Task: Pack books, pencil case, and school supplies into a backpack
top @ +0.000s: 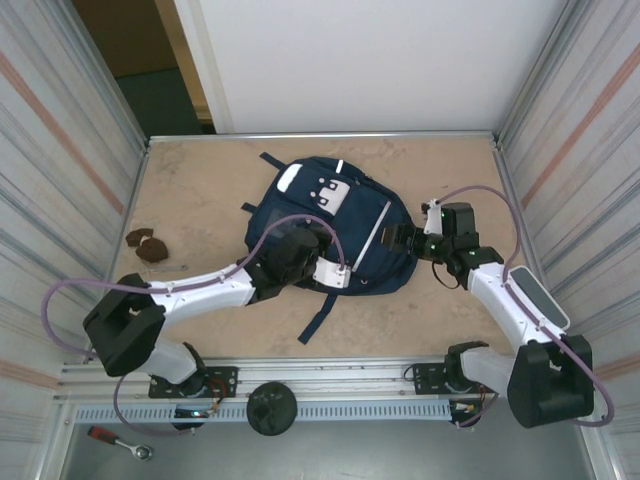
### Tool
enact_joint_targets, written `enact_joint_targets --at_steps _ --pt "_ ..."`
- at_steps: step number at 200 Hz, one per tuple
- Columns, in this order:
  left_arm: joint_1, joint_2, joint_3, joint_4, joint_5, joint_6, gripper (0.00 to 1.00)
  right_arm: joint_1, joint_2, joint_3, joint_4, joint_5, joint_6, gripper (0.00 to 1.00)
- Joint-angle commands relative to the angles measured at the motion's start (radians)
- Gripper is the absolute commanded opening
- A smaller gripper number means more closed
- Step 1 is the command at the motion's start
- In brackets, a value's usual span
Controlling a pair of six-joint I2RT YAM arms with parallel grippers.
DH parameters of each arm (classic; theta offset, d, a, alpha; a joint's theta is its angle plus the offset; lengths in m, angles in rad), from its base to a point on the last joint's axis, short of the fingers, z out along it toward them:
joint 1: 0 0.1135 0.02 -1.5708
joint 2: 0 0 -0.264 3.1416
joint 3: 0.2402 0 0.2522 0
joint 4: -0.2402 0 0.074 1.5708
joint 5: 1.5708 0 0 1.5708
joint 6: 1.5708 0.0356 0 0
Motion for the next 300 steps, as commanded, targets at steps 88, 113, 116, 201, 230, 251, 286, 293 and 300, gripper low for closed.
enact_joint_targets --at_steps 88,113,116,201,230,251,286,293,300 --pt "0.054 0.134 0.189 -0.255 0.107 0.077 0.60 0.026 0.176 -0.003 0.114 -0.051 0.088 0.85" --pt "0.057 0.164 0.203 -0.272 0.108 0.099 0.61 0.026 0.207 0.002 0.123 -0.054 0.090 0.84" --pt "0.057 0.166 0.204 -0.272 0.108 0.101 0.61 0.026 0.211 0.002 0.124 -0.056 0.091 0.84" --pt "0.058 0.282 0.222 -0.150 0.102 0.105 0.41 0.041 0.271 0.053 0.077 -0.058 0.069 0.83" --pt "0.058 0.277 0.198 -0.131 0.122 0.049 0.30 0.037 0.265 0.083 0.027 -0.038 0.038 0.83" --pt "0.060 0.250 0.157 -0.100 0.141 0.004 0.22 0.026 0.229 0.098 -0.020 -0.011 0.014 0.83" --pt "0.087 0.211 0.154 -0.105 0.215 -0.126 0.04 -0.010 0.152 0.109 -0.082 0.006 -0.010 0.84" --pt "0.093 0.202 0.155 -0.101 0.236 -0.155 0.02 -0.012 0.131 0.106 -0.089 0.008 -0.013 0.83" --pt "0.099 0.193 0.153 -0.093 0.262 -0.186 0.00 -0.012 0.107 0.097 -0.093 0.011 -0.015 0.83"
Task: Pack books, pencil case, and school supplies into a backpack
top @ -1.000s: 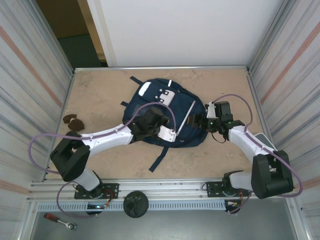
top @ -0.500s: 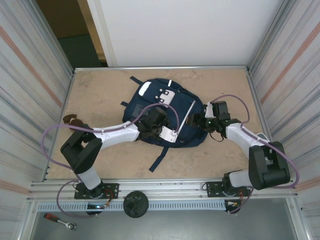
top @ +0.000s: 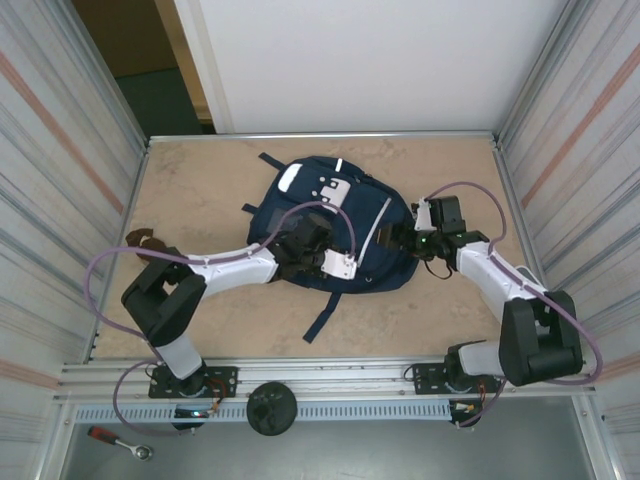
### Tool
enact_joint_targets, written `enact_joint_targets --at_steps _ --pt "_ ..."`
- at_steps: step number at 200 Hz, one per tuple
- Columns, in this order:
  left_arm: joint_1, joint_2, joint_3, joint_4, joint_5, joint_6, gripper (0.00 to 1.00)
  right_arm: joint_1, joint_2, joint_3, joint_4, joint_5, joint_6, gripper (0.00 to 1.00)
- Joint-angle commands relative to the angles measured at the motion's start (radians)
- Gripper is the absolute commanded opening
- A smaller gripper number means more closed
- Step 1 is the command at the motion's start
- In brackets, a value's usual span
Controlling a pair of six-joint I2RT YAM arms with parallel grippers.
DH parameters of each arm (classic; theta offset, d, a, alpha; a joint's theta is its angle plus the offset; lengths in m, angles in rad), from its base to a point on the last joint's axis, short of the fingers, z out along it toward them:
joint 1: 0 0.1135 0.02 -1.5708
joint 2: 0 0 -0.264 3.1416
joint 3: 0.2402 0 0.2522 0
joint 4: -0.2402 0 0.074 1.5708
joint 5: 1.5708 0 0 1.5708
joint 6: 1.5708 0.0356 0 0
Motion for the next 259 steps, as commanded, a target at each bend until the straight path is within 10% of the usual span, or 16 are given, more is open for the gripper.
enact_joint_targets --at_steps 1,52,117,259 --pt "0.023 -0.038 -0.019 0.003 0.114 -0.144 0.00 -0.010 -0.084 0.020 -0.066 0.025 -0.041 0.83" --pt "0.083 -0.131 -0.088 0.164 0.314 -0.401 0.00 0.057 -0.326 -0.129 0.040 -0.002 -0.059 0.74" --pt "0.114 -0.128 -0.127 0.287 0.392 -0.552 0.00 0.384 -0.492 -0.305 0.248 0.236 -0.048 0.49" --pt "0.118 -0.116 -0.142 0.293 0.394 -0.547 0.00 0.602 -0.150 -0.254 0.480 0.458 -0.088 0.34"
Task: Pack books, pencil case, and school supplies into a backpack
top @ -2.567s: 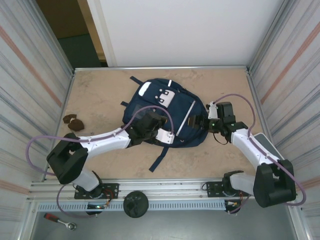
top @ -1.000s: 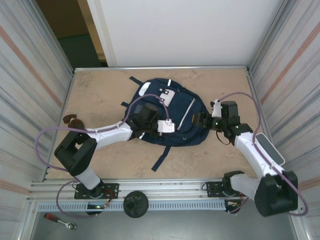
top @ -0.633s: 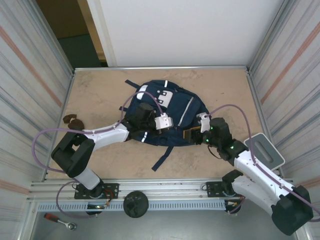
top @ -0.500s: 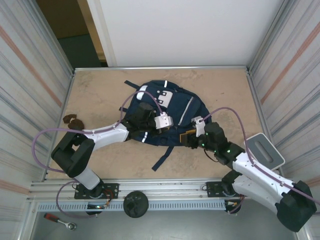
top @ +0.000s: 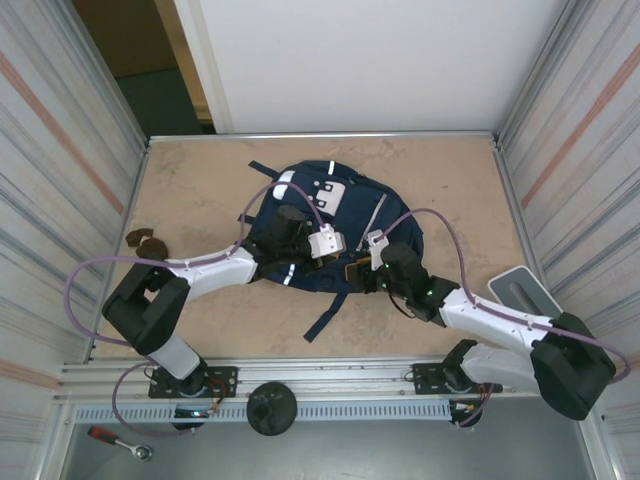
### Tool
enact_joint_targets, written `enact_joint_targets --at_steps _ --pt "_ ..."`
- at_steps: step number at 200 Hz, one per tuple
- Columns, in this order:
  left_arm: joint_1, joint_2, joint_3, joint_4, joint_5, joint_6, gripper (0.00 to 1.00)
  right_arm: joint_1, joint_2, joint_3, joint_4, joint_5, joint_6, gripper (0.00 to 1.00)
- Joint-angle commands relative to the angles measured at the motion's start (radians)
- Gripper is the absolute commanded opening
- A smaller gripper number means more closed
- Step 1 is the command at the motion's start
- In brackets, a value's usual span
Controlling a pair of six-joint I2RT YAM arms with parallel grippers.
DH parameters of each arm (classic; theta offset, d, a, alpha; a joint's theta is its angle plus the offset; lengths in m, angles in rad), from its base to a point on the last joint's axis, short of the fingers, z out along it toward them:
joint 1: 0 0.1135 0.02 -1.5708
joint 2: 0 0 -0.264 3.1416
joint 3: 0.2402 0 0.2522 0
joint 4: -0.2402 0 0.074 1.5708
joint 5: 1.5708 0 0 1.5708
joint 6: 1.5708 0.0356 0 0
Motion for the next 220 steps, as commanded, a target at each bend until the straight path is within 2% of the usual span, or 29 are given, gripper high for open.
enact_joint_targets --at_steps 1,72,127,176,220 --pt "0.006 -0.021 -0.010 0.066 0.049 -0.035 0.00 0.020 0.038 0.031 0.049 0.053 -0.025 0.34" --pt "0.009 -0.016 -0.014 0.066 0.047 -0.046 0.00 0.075 0.113 0.008 0.141 0.240 -0.002 0.20" --pt "0.040 -0.029 -0.032 0.072 0.050 -0.045 0.00 0.082 0.065 -0.037 0.113 0.330 -0.015 0.00" --pt "0.050 -0.029 -0.048 0.049 0.004 0.028 0.00 0.052 -0.081 -0.091 0.003 0.358 -0.049 0.00" --pt "0.058 -0.019 -0.057 0.047 -0.029 0.069 0.00 -0.057 -0.276 -0.129 -0.147 0.323 -0.071 0.00"
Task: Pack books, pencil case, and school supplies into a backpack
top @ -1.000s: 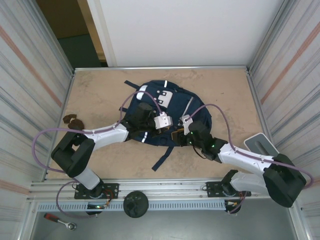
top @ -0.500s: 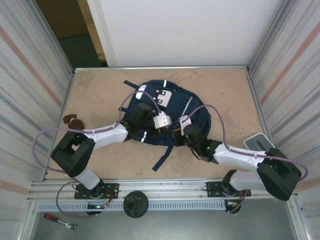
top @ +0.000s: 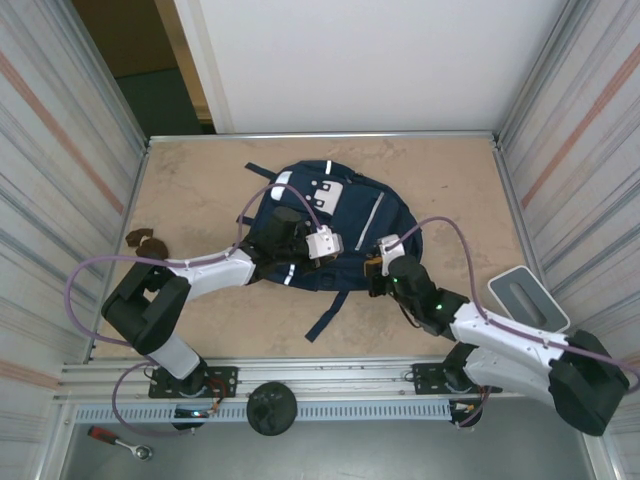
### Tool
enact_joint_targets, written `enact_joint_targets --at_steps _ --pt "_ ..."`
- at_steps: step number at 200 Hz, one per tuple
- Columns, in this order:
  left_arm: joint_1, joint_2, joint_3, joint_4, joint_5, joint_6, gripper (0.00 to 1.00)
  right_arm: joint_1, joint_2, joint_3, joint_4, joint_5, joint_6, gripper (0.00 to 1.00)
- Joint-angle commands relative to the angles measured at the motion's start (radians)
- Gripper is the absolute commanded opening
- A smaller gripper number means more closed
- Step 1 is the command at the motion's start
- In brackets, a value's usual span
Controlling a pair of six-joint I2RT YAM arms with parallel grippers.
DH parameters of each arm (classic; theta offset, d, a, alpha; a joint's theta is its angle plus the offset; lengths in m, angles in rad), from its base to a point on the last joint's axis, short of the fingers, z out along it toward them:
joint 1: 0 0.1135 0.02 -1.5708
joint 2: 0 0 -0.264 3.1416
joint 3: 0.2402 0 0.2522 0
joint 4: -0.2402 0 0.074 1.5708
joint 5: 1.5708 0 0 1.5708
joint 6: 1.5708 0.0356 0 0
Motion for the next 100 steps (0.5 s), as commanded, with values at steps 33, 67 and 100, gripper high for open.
enact_joint_targets --at_steps 33,67,100 --pt "0.033 -0.020 -0.009 -0.049 -0.033 0.045 0.00 -0.211 -0.173 -0.034 -0.155 -0.158 -0.008 0.00" --pt "-0.002 -0.052 0.010 -0.102 -0.029 0.054 0.11 -0.224 -0.176 -0.027 -0.138 -0.276 -0.001 0.00" --pt "-0.051 -0.084 0.041 -0.159 -0.078 0.074 0.39 -0.226 -0.167 -0.004 -0.131 -0.337 0.003 0.00"
